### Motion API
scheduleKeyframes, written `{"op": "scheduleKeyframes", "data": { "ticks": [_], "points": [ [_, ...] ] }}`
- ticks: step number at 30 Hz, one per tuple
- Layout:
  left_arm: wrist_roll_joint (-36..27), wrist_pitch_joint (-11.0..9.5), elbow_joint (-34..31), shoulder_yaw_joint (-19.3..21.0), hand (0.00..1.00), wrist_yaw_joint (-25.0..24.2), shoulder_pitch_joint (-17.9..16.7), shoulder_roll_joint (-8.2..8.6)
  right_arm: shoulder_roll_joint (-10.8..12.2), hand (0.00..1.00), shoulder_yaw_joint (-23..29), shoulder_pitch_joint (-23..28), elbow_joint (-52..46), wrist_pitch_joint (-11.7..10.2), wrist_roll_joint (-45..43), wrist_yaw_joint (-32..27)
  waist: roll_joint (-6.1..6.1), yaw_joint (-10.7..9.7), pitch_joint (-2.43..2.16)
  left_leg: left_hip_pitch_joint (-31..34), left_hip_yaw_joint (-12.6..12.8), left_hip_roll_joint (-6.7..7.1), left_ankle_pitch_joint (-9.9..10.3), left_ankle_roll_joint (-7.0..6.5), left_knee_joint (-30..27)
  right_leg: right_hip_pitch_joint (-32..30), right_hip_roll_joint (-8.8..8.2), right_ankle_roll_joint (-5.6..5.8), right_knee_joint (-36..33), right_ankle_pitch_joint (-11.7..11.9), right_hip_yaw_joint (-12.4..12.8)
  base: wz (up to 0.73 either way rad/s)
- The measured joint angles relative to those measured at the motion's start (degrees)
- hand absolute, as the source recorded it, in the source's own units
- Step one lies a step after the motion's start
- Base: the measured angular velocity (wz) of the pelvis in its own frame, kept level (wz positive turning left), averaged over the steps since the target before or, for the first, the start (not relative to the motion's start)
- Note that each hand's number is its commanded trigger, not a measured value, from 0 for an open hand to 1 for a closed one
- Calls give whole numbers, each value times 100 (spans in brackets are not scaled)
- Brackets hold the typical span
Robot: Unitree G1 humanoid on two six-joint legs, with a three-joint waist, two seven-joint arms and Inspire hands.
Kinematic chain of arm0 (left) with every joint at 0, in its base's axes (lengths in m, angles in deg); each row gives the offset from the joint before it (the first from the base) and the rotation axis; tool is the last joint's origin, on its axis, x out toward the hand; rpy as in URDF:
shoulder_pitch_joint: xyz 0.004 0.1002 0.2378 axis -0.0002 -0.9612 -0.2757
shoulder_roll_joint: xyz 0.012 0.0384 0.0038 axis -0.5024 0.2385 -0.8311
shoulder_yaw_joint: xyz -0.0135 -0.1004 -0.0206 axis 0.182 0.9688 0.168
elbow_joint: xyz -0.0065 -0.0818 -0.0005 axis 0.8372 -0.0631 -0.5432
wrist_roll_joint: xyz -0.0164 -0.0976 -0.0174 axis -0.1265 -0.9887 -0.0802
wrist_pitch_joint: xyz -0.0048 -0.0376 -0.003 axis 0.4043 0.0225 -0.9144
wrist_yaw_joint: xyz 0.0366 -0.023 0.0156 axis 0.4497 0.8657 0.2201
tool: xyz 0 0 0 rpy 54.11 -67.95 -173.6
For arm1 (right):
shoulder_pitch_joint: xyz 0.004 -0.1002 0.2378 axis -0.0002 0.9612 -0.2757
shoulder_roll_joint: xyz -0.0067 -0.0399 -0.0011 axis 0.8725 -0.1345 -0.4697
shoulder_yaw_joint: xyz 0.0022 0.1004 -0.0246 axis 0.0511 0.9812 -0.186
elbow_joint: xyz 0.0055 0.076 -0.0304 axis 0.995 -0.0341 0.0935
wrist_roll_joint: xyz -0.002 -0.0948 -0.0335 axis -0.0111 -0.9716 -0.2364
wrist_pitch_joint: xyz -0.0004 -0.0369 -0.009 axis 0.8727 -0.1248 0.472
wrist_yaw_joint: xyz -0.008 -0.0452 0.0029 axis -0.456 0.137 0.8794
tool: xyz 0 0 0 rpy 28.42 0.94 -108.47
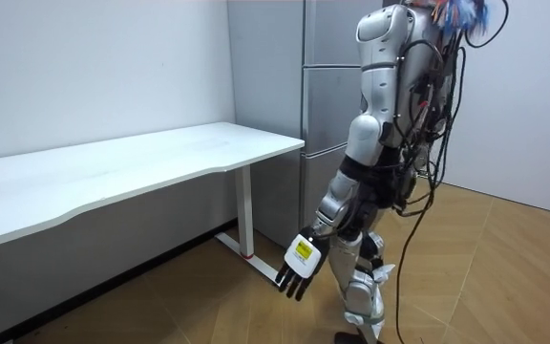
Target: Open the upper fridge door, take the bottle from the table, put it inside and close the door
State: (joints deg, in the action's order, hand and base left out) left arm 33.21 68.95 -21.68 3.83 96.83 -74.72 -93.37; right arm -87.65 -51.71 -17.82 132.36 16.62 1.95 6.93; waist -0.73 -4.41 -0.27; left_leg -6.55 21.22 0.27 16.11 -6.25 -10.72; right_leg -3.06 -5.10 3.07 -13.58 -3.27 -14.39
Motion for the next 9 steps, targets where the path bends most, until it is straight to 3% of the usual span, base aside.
{"op": "scheduleKeyframes", "data": {
  "ticks": [5,9],
  "points": [
    [55,10,1,-284,0,32,251,15,-60,0,-316,-310,80,66,-336,233,36,59,47,15,-17,-27,8,14,11,-1,25,-1,16,-1,-52,2],
    [53,12,14,-296,0,32,397,47,-65,0,-317,-377,202,106,-335,369,32,125,46,9,-1,-43,10,27,37,21,55,-2,94,-1,-72,-3]
  ]
}}
